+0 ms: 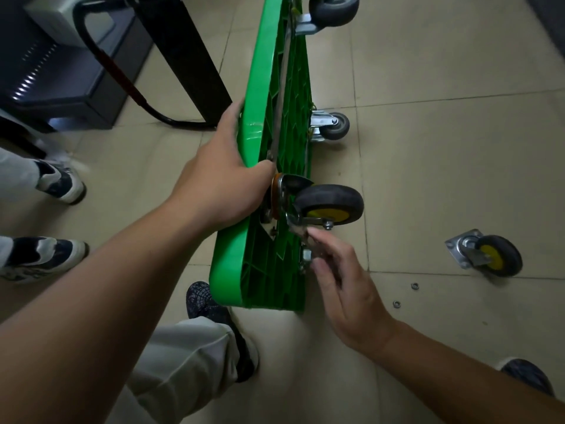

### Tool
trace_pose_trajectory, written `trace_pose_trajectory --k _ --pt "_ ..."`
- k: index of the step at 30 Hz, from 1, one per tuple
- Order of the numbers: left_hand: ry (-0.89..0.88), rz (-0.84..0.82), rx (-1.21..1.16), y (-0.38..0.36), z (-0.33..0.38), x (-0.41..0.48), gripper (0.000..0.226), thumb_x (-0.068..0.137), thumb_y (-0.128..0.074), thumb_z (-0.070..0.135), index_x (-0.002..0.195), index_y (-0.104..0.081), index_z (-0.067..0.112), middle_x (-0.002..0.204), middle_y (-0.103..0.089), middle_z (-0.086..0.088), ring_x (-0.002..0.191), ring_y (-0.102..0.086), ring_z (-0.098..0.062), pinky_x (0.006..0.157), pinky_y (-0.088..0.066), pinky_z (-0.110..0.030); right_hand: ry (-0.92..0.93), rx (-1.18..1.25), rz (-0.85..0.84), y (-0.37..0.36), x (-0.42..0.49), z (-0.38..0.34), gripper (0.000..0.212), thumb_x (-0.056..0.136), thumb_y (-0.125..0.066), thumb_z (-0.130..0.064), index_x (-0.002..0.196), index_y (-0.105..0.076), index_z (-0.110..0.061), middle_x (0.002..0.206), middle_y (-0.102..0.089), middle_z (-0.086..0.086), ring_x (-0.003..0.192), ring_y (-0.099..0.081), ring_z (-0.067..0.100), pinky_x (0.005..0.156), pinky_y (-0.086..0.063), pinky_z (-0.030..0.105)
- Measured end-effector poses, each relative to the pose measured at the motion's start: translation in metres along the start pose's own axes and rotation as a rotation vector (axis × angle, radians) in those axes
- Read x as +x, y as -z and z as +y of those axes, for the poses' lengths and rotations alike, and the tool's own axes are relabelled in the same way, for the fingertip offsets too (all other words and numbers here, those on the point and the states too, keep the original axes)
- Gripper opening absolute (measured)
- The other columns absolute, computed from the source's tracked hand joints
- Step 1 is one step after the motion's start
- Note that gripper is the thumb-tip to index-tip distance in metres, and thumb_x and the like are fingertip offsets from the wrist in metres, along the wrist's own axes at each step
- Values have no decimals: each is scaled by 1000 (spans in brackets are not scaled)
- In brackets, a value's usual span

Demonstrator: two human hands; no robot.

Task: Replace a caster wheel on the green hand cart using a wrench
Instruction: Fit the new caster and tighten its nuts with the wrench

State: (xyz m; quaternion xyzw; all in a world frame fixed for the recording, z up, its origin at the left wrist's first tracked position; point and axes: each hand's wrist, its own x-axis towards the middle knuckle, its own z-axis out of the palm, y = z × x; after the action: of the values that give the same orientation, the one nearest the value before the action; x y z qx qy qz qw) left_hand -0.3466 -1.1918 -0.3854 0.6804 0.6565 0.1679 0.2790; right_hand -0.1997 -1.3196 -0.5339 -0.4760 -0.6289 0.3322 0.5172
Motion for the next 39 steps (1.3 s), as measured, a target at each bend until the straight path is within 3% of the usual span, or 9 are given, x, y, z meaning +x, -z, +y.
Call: trace_pose_trajectory --k 5,13,16,19,25,29,31,33,39 --pt "16 5 -4 -1 2 -2 89 72 -58 41 150 -18 57 109 -65 9 79 -69 -23 79 -59 -47 134 53 61 -22 12 6 39 95 -50 11 134 -51 6 114 -61 14 107 -59 14 98 -44 21" --pt "17 16 -14 0 1 -2 88 78 -63 38 152 -20 55 104 -64 15 78 -69 -19 78 -60 -49 90 166 54 -42 7 4 47 96 -53 10 141 -48 -1 105 -64 26 93 -65 38 83 -54 44" --pt "23 21 -20 -1 3 -2 88 75 -61 39 151 -20 57 108 -64 12 83 -69 -21 82 -59 -49 -18 235 50 -39 -1 -17 44 97 -55 6 139 -54 -6 125 -67 9 114 -65 16 96 -54 37" --pt "38 17 -36 -1 6 -4 90 71 -58 42 150 -18 57 112 -64 7 87 -70 -23 84 -59 -50 -271 348 14 -25 -4 -61 47 99 -57 -4 140 -53 -28 94 -69 -18 82 -64 -1 73 -56 25" --pt "33 0 -54 1 8 -9 90 70 -59 40 150 -20 56 105 -62 11 86 -70 -23 84 -59 -50 -620 747 -94 1 10 -139 33 99 -58 -12 131 -58 -21 59 -64 7 39 -51 13 40 -44 24" --pt "39 -12 -67 3 8 -8 89 73 -62 38 149 -20 57 107 -62 11 86 -70 -23 84 -59 -50 -384 499 -2 1 -16 -122 41 98 -60 -17 135 -59 -36 70 -68 2 51 -58 6 50 -50 24" --pt "37 -6 -45 3 6 -6 87 83 -66 31 152 -19 55 101 -59 15 83 -70 -22 82 -59 -50 -131 218 4 1 -21 -84 48 97 -59 -14 144 -52 -21 84 -66 -9 66 -63 7 62 -56 25" --pt "28 2 -28 2 4 -4 85 88 -66 25 153 -18 54 98 -56 20 78 -69 -20 79 -60 -47 19 56 -15 -1 -16 -45 49 98 -58 -7 145 -44 -5 90 -64 3 72 -62 17 67 -55 29" --pt "30 21 -5 0 5 -3 87 80 -66 34 151 -20 57 105 -65 16 81 -69 -18 82 -59 -47 210 -36 -43 -11 13 1 45 97 -58 2 140 -45 6 81 -56 9 65 -52 18 64 -49 28"
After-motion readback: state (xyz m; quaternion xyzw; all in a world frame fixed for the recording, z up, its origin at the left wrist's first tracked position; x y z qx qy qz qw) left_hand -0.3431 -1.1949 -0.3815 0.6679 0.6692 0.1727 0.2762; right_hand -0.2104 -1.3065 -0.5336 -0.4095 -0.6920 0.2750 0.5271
